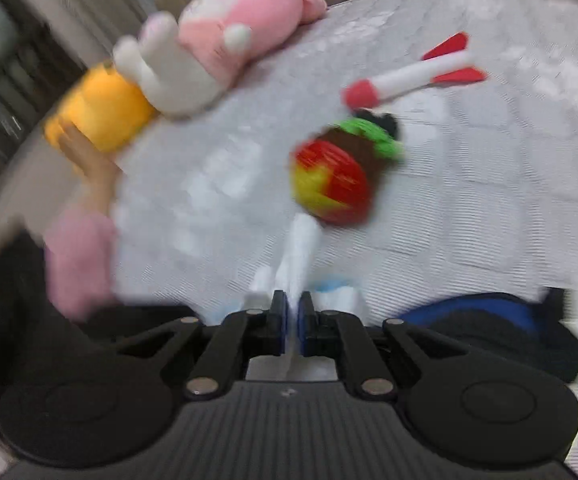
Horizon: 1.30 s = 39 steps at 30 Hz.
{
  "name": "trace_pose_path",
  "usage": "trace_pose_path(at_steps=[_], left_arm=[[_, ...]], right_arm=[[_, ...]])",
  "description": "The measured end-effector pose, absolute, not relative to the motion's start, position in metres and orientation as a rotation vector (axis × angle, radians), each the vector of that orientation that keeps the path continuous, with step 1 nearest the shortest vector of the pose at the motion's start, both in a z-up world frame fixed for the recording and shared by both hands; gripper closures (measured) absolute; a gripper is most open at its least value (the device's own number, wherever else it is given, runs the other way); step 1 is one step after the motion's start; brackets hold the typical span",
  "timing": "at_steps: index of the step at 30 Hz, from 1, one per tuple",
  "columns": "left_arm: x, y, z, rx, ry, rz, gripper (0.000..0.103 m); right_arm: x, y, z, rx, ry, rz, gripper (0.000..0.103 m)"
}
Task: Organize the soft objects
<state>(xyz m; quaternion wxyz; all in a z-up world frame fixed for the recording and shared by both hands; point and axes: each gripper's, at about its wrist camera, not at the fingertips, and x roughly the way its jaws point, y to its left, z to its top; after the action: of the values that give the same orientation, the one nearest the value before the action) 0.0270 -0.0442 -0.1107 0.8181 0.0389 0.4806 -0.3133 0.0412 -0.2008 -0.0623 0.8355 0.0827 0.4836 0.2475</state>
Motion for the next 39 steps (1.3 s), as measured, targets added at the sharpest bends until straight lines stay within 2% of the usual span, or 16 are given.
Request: trace_pose_path(at_steps=[3,7,9,12,14,15,16,19,22,24,25,26,30,34,36,39], left_arm=[[0.029,-0.034,-0.11,0.116,1.01,-0.654,0.029],[0.029,-0.037,-0.106,0.179,1.022,-0.714,0.029],[0.025,-0.034,-0.107,0.196,1.04,-0.729,0.03],[0.016,-0.018,-0.106,0.186,1.062,-0.704,0.028],[0.013,-0.005,-0.105,0.164,1.075,-0.671,0.025],[0.013,0.0,-0.104,0.14,1.083,-0.651,0.023],[0.012,0.006,-0.103,0.107,1.092,-0.627,0.021],[0.021,0.022,-0.103,-0.076,1.135,-0.542,0.009],[0.037,0.024,-0.114,-0.258,1.187,-0.409,0.009],[0.046,0.015,-0.112,-0.251,1.142,-0.36,0.011],[0.049,0.009,-0.108,-0.211,1.109,-0.349,0.03],[0.05,-0.001,-0.103,-0.117,1.062,-0.351,0.04],[0.038,-0.054,-0.093,0.52,0.752,-0.367,0.042],[-0.01,-0.086,-0.121,1.117,0.447,-0.438,0.041],[-0.025,-0.093,-0.136,1.206,0.449,-0.499,0.04],[-0.039,-0.103,-0.145,1.232,0.414,-0.487,0.039]], right_arm=[[0.025,-0.218,-0.067,0.175,1.063,0.513,0.088],[0.024,-0.243,-0.081,0.385,1.147,0.509,0.062],[0.032,-0.25,-0.096,0.552,1.201,0.516,0.056],[0.043,-0.243,-0.121,0.727,1.268,0.523,0.059],[0.043,-0.234,-0.128,0.768,1.256,0.543,0.073],[0.042,-0.232,-0.126,0.78,1.236,0.549,0.088],[0.041,-0.23,-0.124,0.79,1.214,0.553,0.098],[0.03,-0.233,-0.092,0.685,1.055,0.49,0.098],[0.01,-0.246,-0.057,0.601,0.888,0.421,0.098],[-0.001,-0.256,-0.038,0.566,0.82,0.393,0.098],[-0.005,-0.26,-0.032,0.541,0.811,0.384,0.098],[-0.008,-0.264,-0.026,0.515,0.802,0.375,0.098],[-0.013,-0.262,-0.013,0.349,0.787,0.326,0.098],[0.001,-0.245,-0.003,0.36,0.753,0.391,0.098],[0.012,-0.232,0.0,0.39,0.746,0.467,0.098],[0.044,-0.207,-0.019,0.459,0.866,0.606,0.098]])
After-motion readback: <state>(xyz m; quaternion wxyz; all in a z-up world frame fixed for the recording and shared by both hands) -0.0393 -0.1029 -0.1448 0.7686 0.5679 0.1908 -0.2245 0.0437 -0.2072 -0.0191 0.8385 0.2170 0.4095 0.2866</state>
